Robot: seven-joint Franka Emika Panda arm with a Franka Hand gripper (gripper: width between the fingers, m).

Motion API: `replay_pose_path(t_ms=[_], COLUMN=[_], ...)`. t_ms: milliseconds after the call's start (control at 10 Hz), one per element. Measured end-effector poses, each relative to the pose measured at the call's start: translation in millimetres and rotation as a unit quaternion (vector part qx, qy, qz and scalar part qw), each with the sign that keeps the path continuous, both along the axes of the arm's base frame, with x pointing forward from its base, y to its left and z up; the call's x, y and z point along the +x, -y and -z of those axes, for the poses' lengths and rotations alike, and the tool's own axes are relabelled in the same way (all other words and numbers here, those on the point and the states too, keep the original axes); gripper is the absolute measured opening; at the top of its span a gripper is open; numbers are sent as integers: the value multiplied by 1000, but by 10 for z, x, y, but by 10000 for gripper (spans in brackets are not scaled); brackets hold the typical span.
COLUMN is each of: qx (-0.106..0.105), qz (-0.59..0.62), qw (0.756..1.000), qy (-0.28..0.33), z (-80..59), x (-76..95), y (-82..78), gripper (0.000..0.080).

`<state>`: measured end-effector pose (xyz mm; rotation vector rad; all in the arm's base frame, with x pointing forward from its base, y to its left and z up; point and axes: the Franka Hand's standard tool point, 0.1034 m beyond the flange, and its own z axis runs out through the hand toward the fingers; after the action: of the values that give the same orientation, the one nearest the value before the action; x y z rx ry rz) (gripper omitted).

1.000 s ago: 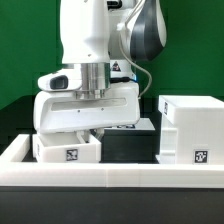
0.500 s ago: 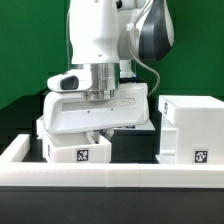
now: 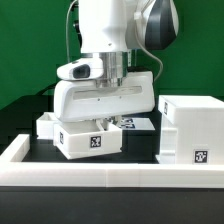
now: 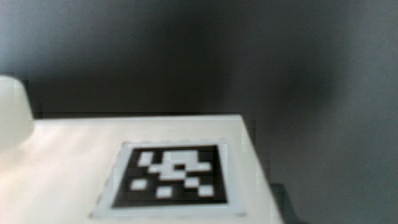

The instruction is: Assemble drawer

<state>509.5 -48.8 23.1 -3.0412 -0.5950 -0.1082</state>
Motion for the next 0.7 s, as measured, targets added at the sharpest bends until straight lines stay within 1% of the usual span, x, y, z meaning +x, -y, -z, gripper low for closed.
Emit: replay_pose_path(t_ms=[200, 300, 400, 500, 700], qx=[0, -6, -9, -10, -15], qz=[-3, -55, -112, -158, -248], qw=[1000, 998, 994, 987, 969], qy=[-1, 1, 1, -4, -8], z=[7, 5, -28, -60, -63], x=[-6, -7, -7, -16, -38], y=[2, 18, 47, 46, 44], gripper=[41, 41, 41, 41, 41])
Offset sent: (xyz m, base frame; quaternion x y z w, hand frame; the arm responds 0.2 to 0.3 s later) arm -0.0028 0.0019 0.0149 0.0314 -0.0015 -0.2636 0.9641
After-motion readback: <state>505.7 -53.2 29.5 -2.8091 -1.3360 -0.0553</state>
